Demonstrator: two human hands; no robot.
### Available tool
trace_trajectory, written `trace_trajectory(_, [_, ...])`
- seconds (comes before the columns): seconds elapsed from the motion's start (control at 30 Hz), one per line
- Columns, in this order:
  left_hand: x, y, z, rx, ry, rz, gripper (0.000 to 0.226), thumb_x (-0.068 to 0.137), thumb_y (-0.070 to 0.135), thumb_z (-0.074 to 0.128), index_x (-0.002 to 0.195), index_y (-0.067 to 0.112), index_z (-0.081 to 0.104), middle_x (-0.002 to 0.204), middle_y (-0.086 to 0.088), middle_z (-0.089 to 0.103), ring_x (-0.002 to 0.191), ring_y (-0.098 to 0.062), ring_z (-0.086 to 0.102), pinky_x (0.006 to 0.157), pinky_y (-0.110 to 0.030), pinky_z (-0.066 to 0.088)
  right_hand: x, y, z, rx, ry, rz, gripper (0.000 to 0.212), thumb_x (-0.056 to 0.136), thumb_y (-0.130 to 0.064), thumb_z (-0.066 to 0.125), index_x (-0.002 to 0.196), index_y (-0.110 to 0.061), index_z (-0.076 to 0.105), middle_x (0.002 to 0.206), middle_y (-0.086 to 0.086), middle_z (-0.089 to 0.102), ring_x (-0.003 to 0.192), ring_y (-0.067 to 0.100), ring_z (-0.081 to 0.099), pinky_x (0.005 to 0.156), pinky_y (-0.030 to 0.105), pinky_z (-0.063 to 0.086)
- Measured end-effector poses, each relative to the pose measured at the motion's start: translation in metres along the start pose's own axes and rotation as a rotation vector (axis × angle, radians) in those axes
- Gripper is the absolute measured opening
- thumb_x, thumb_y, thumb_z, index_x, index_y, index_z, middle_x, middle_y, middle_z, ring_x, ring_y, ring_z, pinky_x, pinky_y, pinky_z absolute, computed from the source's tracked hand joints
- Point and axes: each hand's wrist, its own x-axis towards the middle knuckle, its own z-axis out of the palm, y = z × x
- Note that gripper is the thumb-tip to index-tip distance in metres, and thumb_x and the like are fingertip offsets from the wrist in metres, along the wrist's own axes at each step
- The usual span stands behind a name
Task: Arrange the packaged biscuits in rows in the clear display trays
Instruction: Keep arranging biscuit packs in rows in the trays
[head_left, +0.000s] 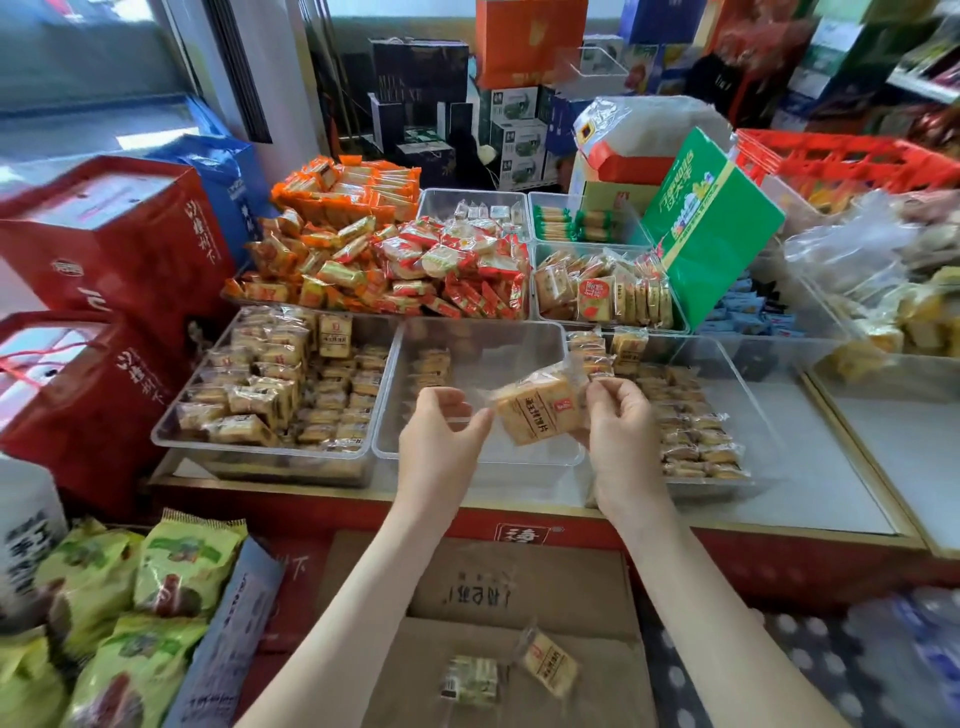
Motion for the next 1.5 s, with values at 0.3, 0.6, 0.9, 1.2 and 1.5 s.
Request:
trace_trajectory(0.3, [-0.019,0.004,0.019,-0.521,-0.249,-0.082,0.039,0.093,0.035,0.062,0.122,0.01,0.057,0.118,-0.014,0.066,0.11,-0.023,0.064,0.098,-0.04,0.052,-0.032,0.007,0.004,-0.323,-0.36,-0.602,0.035,0.094,-0.002,0.058,0.118,-0.028,0.06,0.123,-0.023,0.057,0.119,-0.01,0.05,0.098,0.008,0.04])
trace_trajectory(0.6, [-0.001,-0.004,0.037,-0.636,-0.425,-0.12,0.019,0.101,0.015,0.048,0.113,0.012,0.062,0.111,-0.009,0.071,0.105,-0.022,0.068,0.084,-0.032,0.059,0.027,0.004,-0.043,0.023,-0.254,-0.037,0.021,0.099,-0.02,0.053,0.117,-0.019,0.065,0.108,-0.001,0.069,0.102,0.012,0.064,0.081,0.02,0.052])
trace_trajectory(0.9, [0.023,-0.005,0.104,-0.517,-0.433,-0.161,0.018,0.1,0.009,0.048,0.109,0.012,0.064,0.104,-0.007,0.074,0.096,-0.021,0.071,0.077,-0.029,0.06,0.087,0.033,-0.086,0.067,-0.211,0.102,0.019,0.096,-0.005,0.054,0.097,-0.017,0.068,0.097,0.003,0.071,0.097,0.023,0.066,0.08,0.034,0.057])
trace_trajectory(1.2, [0.061,0.004,0.221,-0.38,-0.39,-0.285,0.019,0.098,0.028,0.054,0.104,0.013,0.063,0.092,-0.007,0.072,0.082,-0.015,0.071,0.074,-0.028,0.059,0.166,0.097,-0.123,-0.642,-0.387,-0.373,0.067,0.082,-0.028,0.077,0.14,-0.03,0.043,0.144,0.0,0.035,0.129,0.014,0.038,0.108,0.031,0.037])
trace_trajectory(1.5, [0.124,-0.053,0.272,1.167,-0.483,0.372,0.088,0.093,0.067,0.037,0.157,0.023,-0.004,0.165,-0.002,-0.007,0.15,-0.02,-0.015,0.121,-0.051,-0.009,0.316,0.156,-0.123,-0.371,-0.307,0.126,0.03,0.092,-0.027,0.065,0.119,-0.023,0.053,0.125,-0.001,0.049,0.121,0.02,0.048,0.104,0.038,0.039])
